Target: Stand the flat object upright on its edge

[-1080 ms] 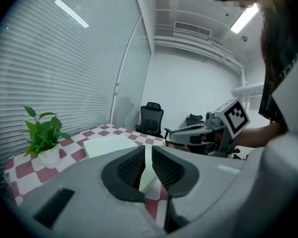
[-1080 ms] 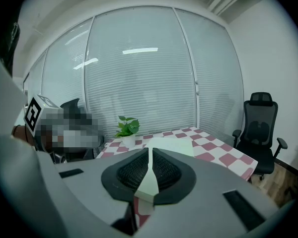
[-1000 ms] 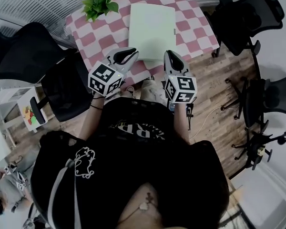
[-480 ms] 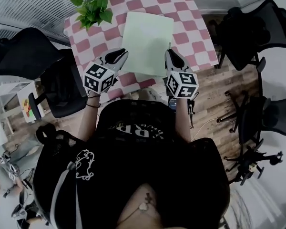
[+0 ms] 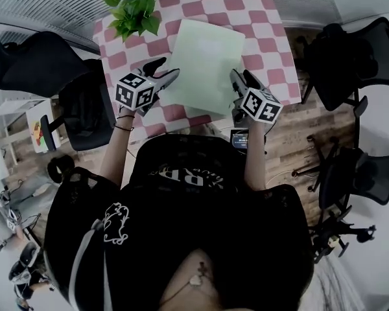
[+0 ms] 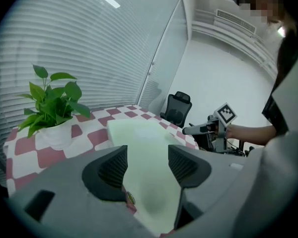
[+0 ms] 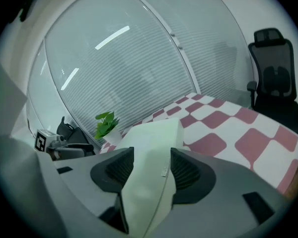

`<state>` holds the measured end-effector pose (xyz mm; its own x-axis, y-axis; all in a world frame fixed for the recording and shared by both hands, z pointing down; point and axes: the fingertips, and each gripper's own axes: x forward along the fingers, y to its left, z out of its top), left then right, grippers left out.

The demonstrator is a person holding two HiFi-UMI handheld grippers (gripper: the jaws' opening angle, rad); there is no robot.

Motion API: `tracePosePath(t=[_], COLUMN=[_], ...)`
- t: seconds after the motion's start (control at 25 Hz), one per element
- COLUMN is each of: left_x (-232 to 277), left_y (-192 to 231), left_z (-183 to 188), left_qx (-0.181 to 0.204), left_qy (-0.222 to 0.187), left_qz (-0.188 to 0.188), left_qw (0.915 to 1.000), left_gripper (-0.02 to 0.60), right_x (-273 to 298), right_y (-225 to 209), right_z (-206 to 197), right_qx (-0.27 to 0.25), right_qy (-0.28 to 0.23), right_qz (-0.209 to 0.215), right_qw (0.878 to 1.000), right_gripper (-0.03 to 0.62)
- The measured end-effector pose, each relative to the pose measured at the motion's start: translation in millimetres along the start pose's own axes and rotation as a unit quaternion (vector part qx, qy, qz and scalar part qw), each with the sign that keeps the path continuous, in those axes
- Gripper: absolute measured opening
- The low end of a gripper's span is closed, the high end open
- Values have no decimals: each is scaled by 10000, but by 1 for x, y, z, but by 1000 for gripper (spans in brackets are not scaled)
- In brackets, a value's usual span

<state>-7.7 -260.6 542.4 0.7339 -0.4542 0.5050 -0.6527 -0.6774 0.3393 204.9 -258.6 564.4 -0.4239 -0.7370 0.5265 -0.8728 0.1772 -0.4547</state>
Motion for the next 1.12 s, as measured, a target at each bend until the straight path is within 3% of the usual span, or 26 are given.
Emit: tracePosePath(t=[0.16,0.36,0.6,0.84,0.96,1.12], left_x=[18,37,53,64,67,66], left_y=[17,34,46,47,45,41], left_z=[-19,-42,-52,-58,-59,-57], left_qx=[-157,-559,-1434,-1820,-1813,-1528], left_qy=[456,913,846,887,959,1122], left_qz=[-94,-281,-557,-849,-886,-725], left_qw=[9988,9939,9845,9756,9747,9792], left_gripper=[302,334,339,342,342,342], right_x=[17,31,43,47,48,42], right_y=[-17,-25,-21,-20,-20,-19], right_z=[-21,-44,-53,-57,-57,-53], right_qx=[495,503,803,1312,1174,985], right_qy=[503,1054,1143,1176,1287,1172], right_qz=[187,209,449,598,513,389], right_qw=[9973,9929,9892,9825,9834,9874], right_gripper=[229,244,244,245,245,245])
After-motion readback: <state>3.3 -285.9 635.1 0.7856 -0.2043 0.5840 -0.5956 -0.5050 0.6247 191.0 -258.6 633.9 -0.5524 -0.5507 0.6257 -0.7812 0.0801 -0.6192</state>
